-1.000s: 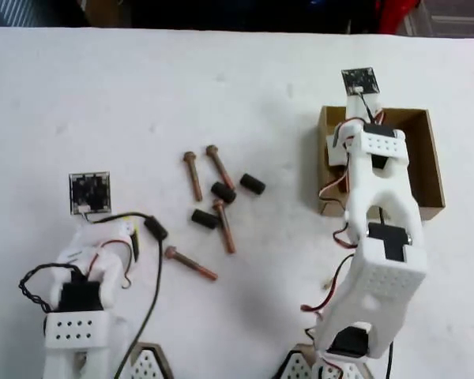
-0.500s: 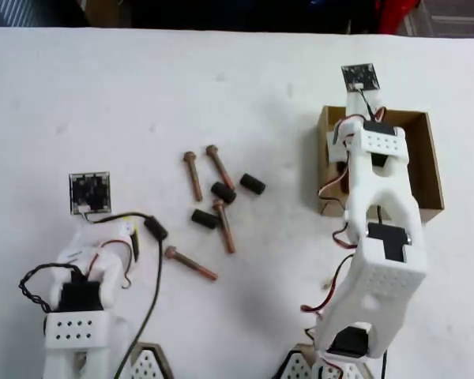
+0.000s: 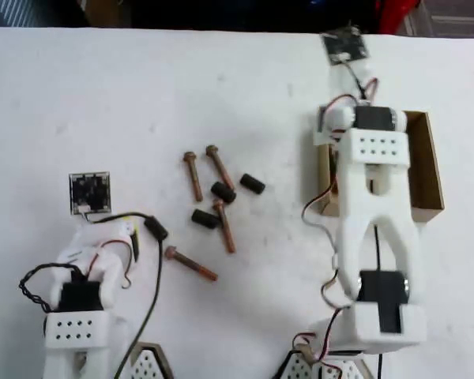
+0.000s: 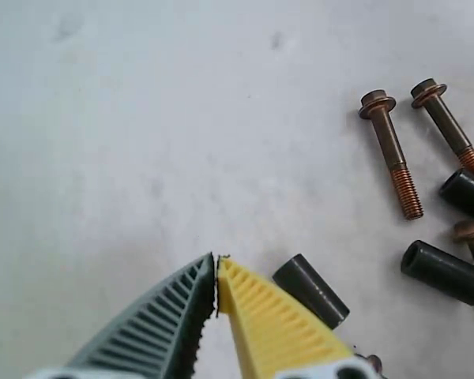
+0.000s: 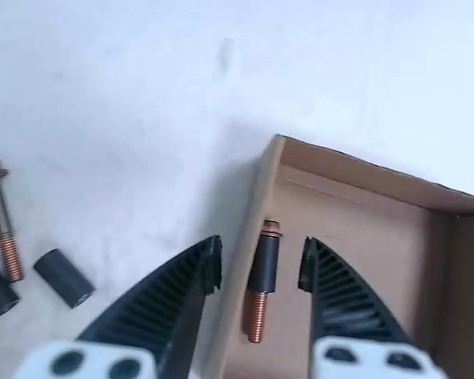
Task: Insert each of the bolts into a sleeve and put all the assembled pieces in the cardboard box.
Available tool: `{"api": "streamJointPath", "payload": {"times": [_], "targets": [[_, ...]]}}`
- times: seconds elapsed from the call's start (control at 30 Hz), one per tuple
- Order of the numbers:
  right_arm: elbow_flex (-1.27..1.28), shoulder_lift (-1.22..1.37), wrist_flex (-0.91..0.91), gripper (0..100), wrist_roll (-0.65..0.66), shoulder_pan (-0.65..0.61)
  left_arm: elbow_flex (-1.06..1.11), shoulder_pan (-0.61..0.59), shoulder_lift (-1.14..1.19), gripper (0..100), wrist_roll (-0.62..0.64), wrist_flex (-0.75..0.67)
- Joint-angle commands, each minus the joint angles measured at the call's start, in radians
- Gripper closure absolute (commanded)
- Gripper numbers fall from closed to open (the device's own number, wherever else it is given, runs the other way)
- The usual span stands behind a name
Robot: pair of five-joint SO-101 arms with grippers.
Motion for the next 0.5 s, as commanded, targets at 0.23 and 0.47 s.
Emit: {"api": "streamJointPath", "payload": {"times": [0.23,0.47], "targets": [[-0.034,-0.163,0.200,85.0,0.213,-0.263,-0.012,-0.085,-0.016,96,-0.009,-0.005],[0.140,-0.159,0.124,85.0,0.345,-0.300,-0.012,-0.085,-0.016,96,-0.009,-0.005]]}}
